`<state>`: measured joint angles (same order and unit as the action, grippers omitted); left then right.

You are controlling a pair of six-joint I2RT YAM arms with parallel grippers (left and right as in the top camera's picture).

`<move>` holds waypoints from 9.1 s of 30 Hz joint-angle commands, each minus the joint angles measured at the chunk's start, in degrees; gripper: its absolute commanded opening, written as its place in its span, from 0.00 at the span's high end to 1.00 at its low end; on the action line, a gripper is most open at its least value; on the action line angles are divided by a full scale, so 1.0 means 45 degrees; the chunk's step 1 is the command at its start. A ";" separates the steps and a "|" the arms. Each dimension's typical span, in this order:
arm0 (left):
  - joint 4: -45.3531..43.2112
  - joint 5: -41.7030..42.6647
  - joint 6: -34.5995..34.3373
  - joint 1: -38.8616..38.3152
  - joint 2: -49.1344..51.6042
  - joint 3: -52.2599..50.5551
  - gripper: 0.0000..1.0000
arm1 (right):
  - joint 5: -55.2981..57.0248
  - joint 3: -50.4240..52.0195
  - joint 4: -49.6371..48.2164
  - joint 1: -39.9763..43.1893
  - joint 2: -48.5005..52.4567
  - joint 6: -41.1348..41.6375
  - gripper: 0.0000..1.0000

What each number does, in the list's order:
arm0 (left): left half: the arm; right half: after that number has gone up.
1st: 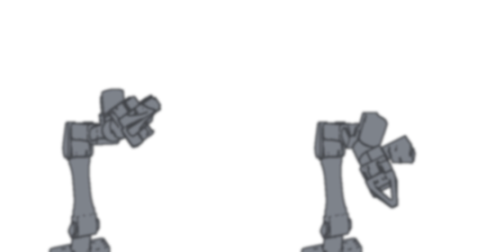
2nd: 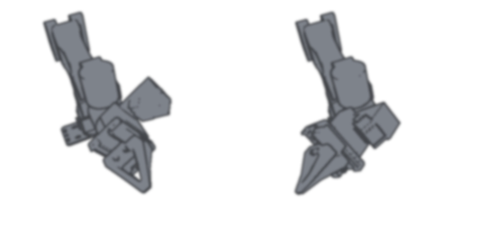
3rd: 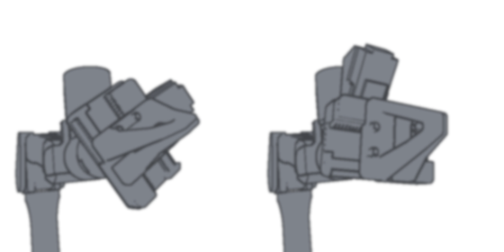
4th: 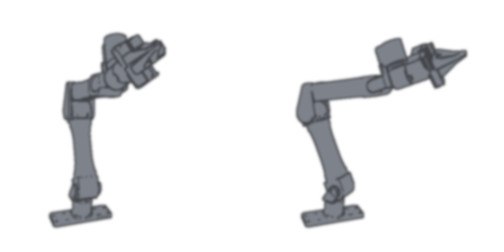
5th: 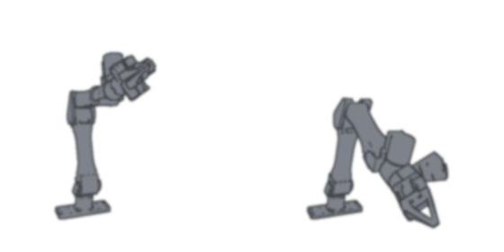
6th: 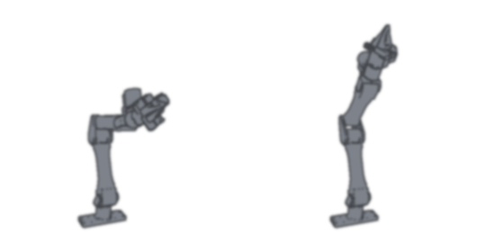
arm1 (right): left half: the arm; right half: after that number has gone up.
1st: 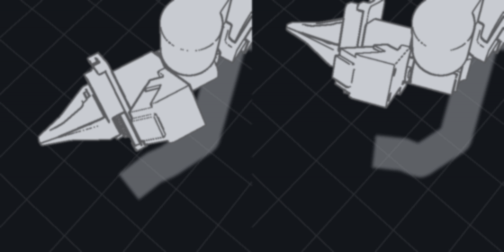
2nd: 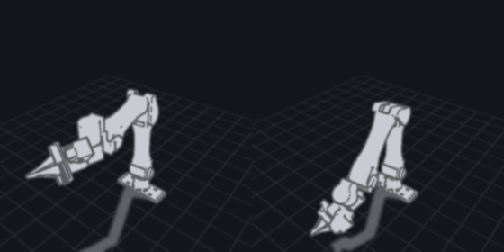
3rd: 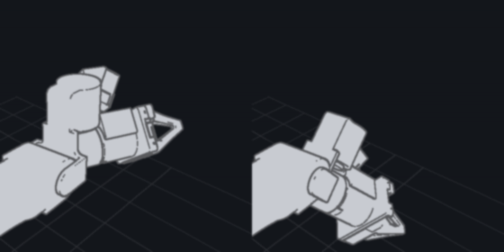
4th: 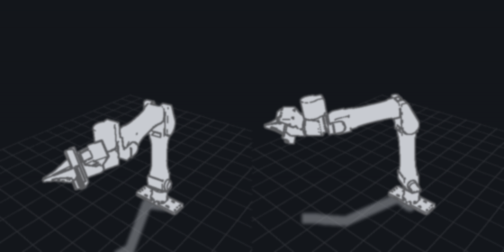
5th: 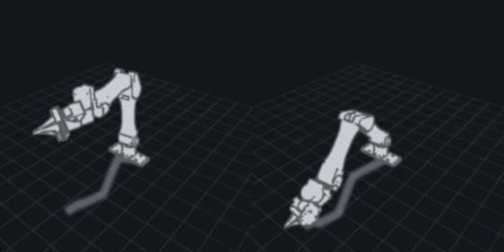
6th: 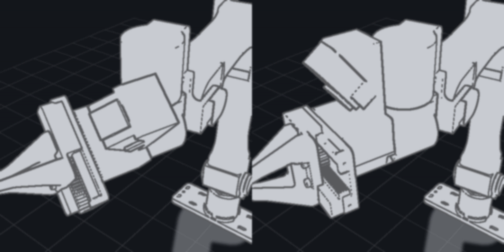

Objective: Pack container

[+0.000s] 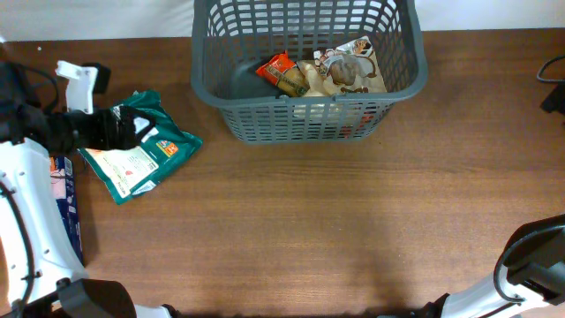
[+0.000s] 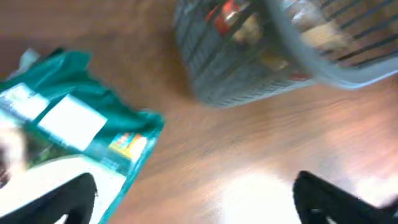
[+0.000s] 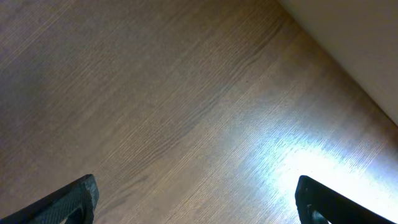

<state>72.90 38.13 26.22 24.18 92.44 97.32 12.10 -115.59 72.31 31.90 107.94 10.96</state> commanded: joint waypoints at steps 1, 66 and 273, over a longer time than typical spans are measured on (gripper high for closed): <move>0.0005 -0.3303 -0.0947 -0.0262 -0.0121 0.0253 0.00 | -0.0019 0.0019 -0.0034 -0.0010 -0.0155 0.0092 0.01; -0.2040 -1.1375 -1.1676 -0.2769 0.5421 0.0049 0.01 | -0.0019 0.0019 -0.0034 -0.0010 -0.0155 0.0092 0.01; -0.4070 -1.2376 -0.7844 -0.9486 -0.1263 0.4673 0.98 | -0.0019 0.0019 -0.0034 -0.0010 -0.0155 0.0092 0.01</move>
<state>56.55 -18.90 -10.02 -18.00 88.27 115.15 12.10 -115.59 72.31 31.90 107.94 10.92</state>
